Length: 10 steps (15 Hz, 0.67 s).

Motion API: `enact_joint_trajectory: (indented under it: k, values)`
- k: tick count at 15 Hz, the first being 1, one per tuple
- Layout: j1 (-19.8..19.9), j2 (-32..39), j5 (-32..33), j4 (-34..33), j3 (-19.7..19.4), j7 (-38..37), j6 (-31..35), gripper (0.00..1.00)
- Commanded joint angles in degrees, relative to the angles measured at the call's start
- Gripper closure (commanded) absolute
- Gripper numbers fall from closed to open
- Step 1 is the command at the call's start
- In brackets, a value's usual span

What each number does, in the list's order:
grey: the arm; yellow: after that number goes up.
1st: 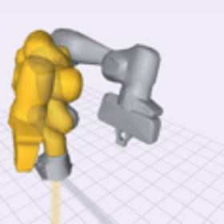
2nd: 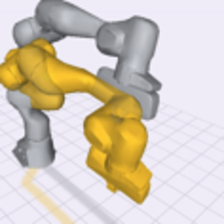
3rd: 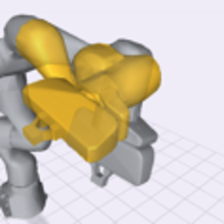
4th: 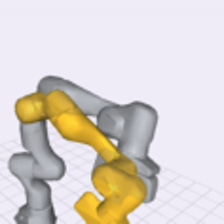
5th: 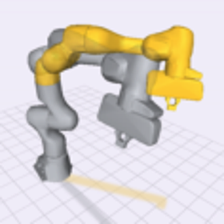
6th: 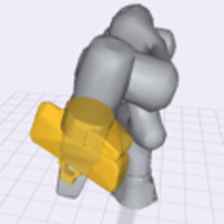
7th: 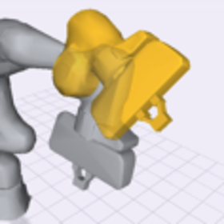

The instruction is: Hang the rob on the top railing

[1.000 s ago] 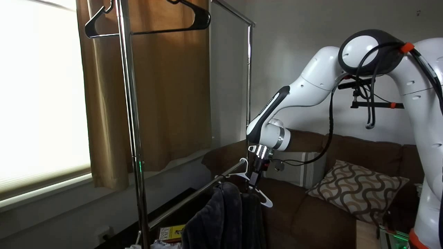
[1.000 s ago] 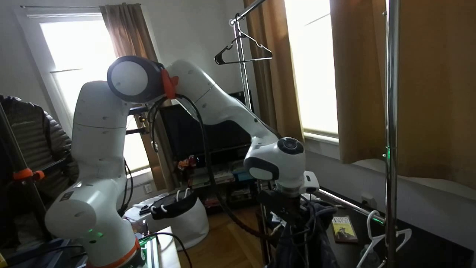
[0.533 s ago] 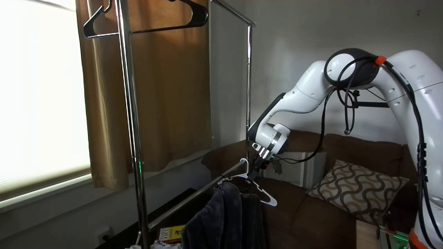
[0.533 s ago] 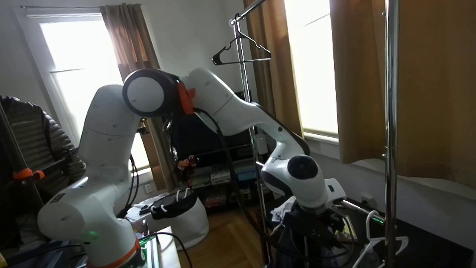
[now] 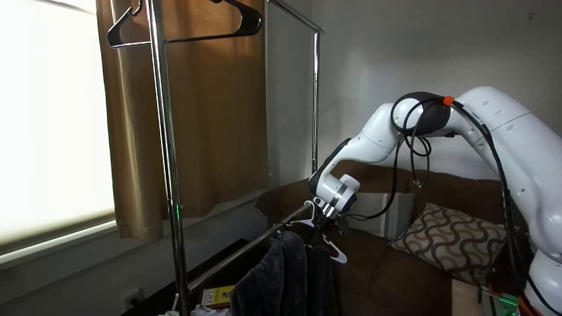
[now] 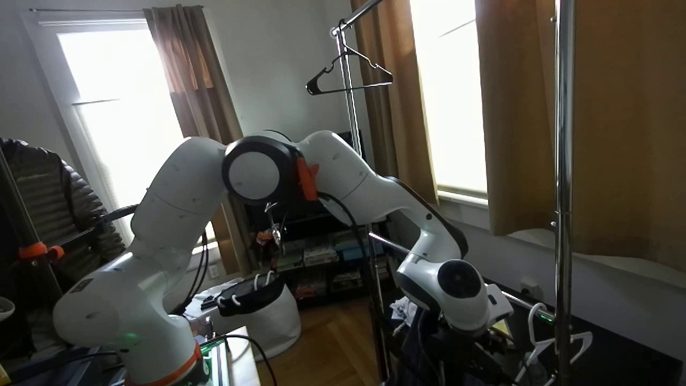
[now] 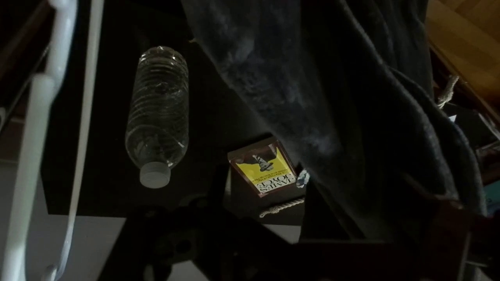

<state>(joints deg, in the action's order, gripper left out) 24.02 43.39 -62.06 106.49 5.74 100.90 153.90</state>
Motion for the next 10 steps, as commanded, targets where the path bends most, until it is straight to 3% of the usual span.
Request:
enact_joint_trajectory:
  k: [1,2,3,4,7,10]
  values:
    - [-0.7,4.9,-1.7,-6.2,0.1,0.8,-2.9,0.0]
    - [-2.0,5.4,1.7,-6.4,-1.5,-1.9,-6.2,0.25]
    - [-2.5,6.0,2.4,-7.0,-1.8,-2.3,-7.4,0.25]
    - [-3.2,6.2,4.3,-7.2,-2.8,-3.9,-10.2,0.32]
    - [-4.0,6.5,10.4,-8.1,-5.0,-8.3,-17.9,0.58]
    - [-1.7,5.1,11.7,-8.1,-4.3,-8.6,-24.2,0.81]
